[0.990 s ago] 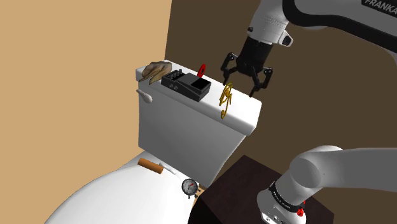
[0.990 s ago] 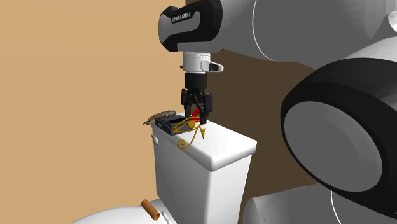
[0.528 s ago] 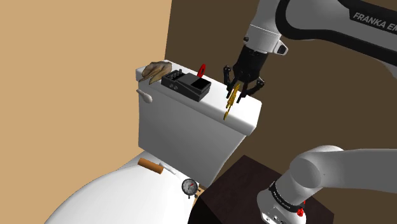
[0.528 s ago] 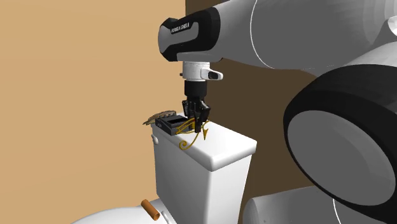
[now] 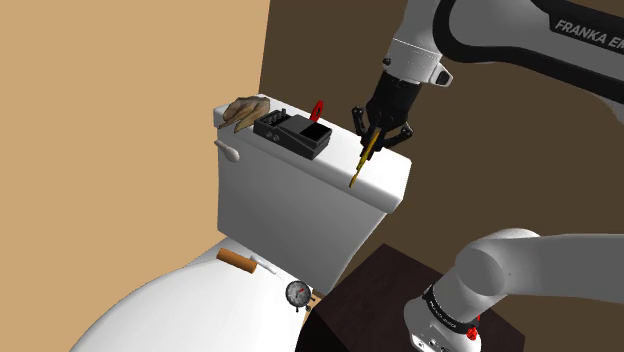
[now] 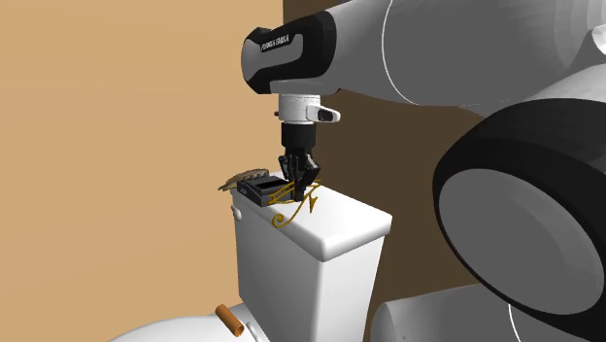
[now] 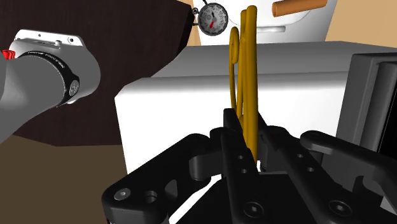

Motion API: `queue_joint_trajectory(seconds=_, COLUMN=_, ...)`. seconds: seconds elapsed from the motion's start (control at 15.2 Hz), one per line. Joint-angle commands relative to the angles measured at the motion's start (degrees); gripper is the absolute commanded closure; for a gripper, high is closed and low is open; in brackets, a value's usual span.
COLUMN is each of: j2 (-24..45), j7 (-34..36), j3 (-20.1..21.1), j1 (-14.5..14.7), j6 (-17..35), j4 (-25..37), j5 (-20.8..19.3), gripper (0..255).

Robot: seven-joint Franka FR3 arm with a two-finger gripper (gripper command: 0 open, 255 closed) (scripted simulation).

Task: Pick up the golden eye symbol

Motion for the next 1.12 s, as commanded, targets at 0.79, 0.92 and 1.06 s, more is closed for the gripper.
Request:
queue_joint_trajectory(seconds=0.79, j2=3.82, j7=1.45, j3=-1.29, j1=-1.17, j6=-8.92, j4=12.62, j5=-1.87, gripper=255)
queue_joint_trajectory(seconds=0.92, j2=4.58, j7=1.72, j3=-1.39, j1=-1.36, j6=-10.31, j4=14.75, j5=-2.13, gripper=255)
queue_joint_trajectory(seconds=1.06, j2=4.64, j7=1.74, j3=-1.40, j1=-1.37, j6=-10.41, j4=14.91, j5=-2.15, gripper=255)
